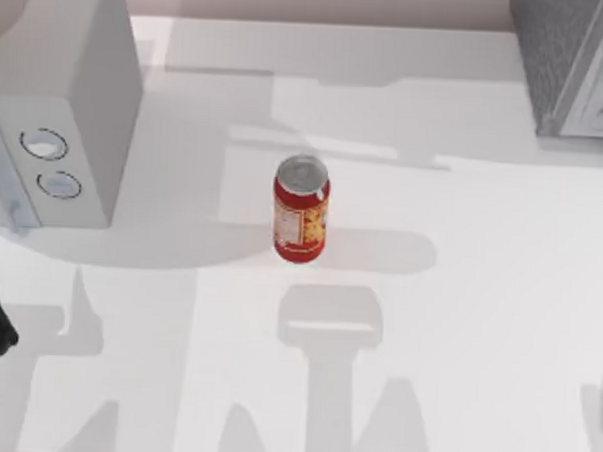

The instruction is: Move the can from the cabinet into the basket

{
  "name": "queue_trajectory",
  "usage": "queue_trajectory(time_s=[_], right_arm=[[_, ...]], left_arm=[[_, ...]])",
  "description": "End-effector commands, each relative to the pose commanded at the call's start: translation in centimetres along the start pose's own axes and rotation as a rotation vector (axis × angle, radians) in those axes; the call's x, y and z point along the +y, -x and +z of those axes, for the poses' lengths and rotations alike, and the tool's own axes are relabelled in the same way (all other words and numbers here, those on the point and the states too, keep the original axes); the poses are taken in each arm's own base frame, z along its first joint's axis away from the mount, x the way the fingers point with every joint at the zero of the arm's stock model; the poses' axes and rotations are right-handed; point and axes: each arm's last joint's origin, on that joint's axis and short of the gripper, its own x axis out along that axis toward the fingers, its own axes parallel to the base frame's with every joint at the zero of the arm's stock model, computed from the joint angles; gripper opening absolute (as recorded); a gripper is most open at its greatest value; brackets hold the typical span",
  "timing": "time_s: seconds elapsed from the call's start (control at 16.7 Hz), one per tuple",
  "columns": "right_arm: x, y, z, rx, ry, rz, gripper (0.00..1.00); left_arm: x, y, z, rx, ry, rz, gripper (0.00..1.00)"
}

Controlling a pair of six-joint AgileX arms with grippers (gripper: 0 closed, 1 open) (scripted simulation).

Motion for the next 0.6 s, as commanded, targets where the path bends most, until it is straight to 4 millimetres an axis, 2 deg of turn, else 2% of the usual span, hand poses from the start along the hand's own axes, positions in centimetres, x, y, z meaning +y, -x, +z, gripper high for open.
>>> queue_trajectory(time_s=[0.12,0.24,0.36,0.6], right_arm=[[2.0,0.9,2.8,-0.006,0.010,0.001,1.00],[3.5,1.7,4.6,-0.014,0.023,0.002,1.00],[4.3,2.0,5.4,-0.018,0.029,0.003,1.00],[4.2,2.1,5.4,-0.019,0.031,0.000,1.00]], left_arm=[[0.0,0.0,0.0,0.000,0.000,0.000,1.00],[0.0,0.0,0.0,0.000,0.000,0.000,1.00],[0.0,0.0,0.0,0.000,0.000,0.000,1.00],[0.0,0.0,0.0,0.000,0.000,0.000,1.00]])
